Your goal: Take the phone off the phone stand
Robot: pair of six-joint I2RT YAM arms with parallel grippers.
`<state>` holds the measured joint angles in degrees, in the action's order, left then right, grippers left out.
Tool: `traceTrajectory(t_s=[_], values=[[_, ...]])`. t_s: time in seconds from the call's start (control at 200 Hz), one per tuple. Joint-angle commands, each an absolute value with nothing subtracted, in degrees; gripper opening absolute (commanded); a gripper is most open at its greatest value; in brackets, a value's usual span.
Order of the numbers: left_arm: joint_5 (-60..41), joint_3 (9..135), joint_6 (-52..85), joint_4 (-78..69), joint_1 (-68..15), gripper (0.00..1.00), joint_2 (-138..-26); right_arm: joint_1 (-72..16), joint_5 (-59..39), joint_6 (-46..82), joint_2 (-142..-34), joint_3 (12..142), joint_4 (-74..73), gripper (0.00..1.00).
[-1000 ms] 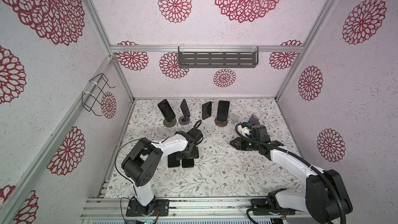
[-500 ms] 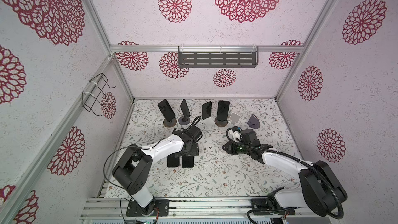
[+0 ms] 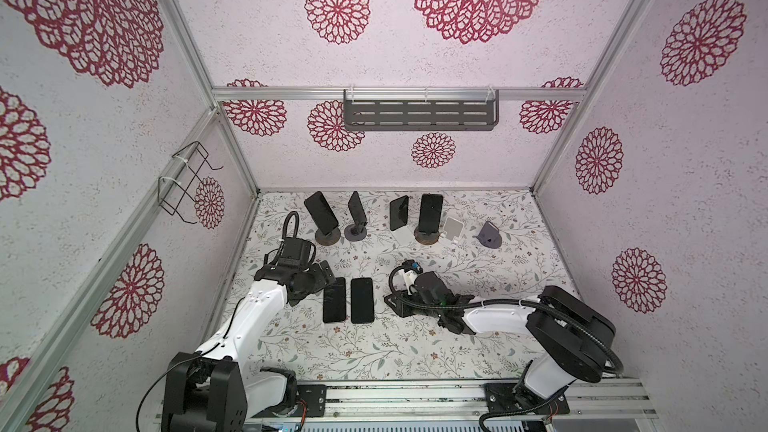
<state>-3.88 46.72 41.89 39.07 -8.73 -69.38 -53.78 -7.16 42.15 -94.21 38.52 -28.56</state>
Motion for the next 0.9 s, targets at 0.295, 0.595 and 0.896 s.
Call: traceTrajectory(t_s=[0.295, 0.595, 0.896], values=[[-12.24, 42.89, 41.60, 32.71, -4.68, 0.98, -67.57, -57.02, -4.24, 48.87, -105.55, 44.57, -38.93, 0.32], [-16.15, 35.65, 44.21, 25.02, -5.27, 0.97, -68.97, -58.10, -3.66, 51.30, -110.65, 47.27, -41.81, 0.32], [-16.74, 32.97, 45.78, 20.89, -6.80, 0.97, -70.65, -58.29, -3.34, 52.28, -112.17, 48.52, -42.84, 0.32]])
